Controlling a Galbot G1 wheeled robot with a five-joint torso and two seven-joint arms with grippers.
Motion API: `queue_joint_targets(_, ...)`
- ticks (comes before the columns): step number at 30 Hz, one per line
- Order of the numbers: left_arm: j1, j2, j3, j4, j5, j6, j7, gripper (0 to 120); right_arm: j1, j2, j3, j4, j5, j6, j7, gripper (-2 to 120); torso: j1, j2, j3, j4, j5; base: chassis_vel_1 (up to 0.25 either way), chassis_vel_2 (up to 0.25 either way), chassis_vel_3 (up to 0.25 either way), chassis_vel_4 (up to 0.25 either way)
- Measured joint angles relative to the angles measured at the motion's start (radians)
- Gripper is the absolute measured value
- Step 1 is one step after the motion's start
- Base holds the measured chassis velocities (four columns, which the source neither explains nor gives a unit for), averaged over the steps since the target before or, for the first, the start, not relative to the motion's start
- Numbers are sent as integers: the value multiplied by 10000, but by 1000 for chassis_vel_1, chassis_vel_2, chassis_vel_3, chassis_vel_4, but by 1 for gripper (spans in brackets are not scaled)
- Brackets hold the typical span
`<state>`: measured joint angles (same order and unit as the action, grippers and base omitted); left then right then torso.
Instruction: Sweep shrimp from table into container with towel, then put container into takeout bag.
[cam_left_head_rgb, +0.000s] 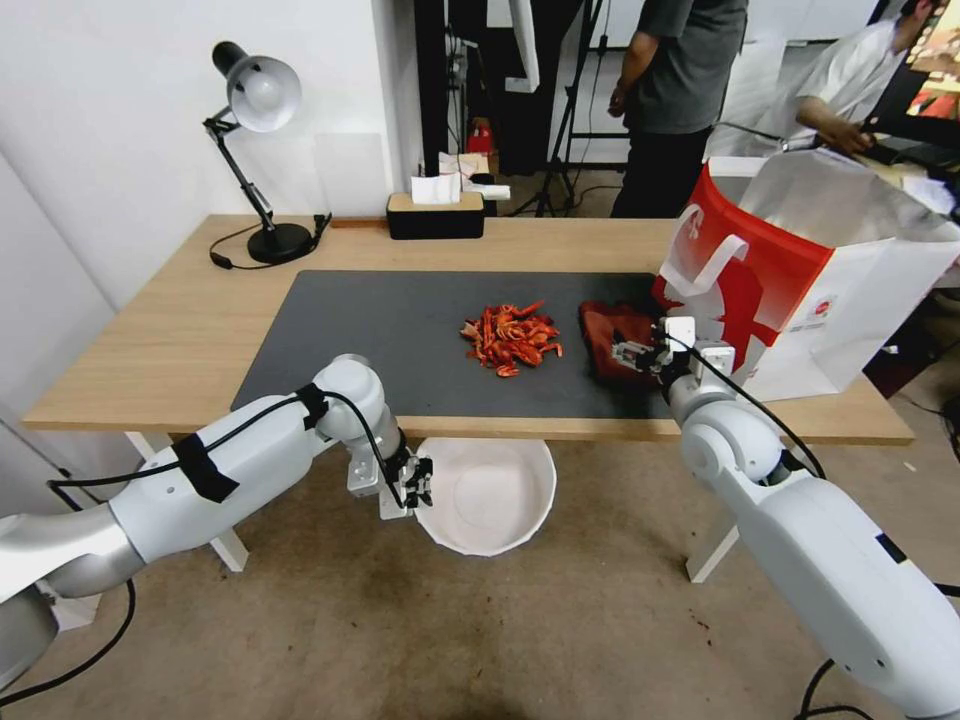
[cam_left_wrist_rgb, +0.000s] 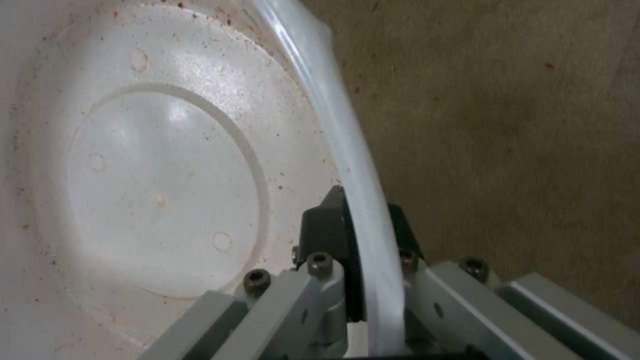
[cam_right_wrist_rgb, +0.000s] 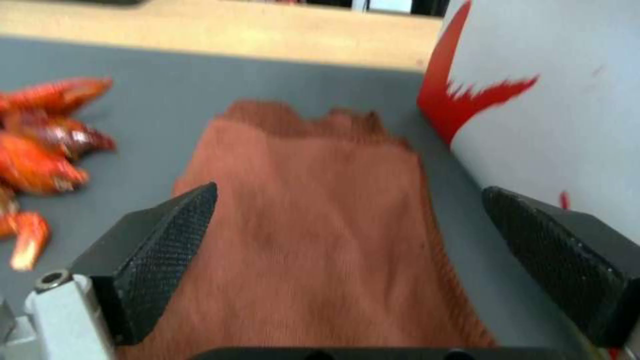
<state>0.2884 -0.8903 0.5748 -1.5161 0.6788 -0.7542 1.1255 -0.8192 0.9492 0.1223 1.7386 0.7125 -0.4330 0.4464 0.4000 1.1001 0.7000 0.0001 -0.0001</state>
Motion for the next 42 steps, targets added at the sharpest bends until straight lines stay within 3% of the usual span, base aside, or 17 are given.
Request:
queue_joint_targets(15, 18, -193, 17, 11, -6, 5, -14, 0, 453, 276, -574, -540, 292, -556, 437, 98, 0, 0, 0, -2, 1, 0, 0, 0, 0)
queue_joint_targets(17, 15, -194, 8, 53, -2, -25, -31, 0, 397, 361, -570, -558, 417, -590, 441, 88, 0, 0, 0, -1, 0, 0, 0, 0, 0)
queue_joint_targets(19, 15, -194, 8, 53, -2, -25, -31, 0, 397, 361, -570, -558, 417, -590, 441, 88, 0, 0, 0, -1, 0, 0, 0, 0, 0)
queue_joint_targets(21, 24, -165, 5, 61, -3, -68, -75, 0, 318, 428, -491, -556, 506, -578, 422, 73, -1, 0, -1, 1, -1, 0, 0, 0, 0)
queue_joint_targets(32, 4, -161, -140, 104, 198, -278, -157, 0, 185, 386, -348, -472, 692, -453, 301, 42, -1, 0, -1, -2, 1, 0, 0, 0, 0)
queue_joint_targets(42, 251, -80, -249, -5, 295, -282, -157, 0, 92, -8, -170, -410, 135, 1074, -1479, 8, 0, -1, 1, -2, 2, 0, 0, 0, 0)
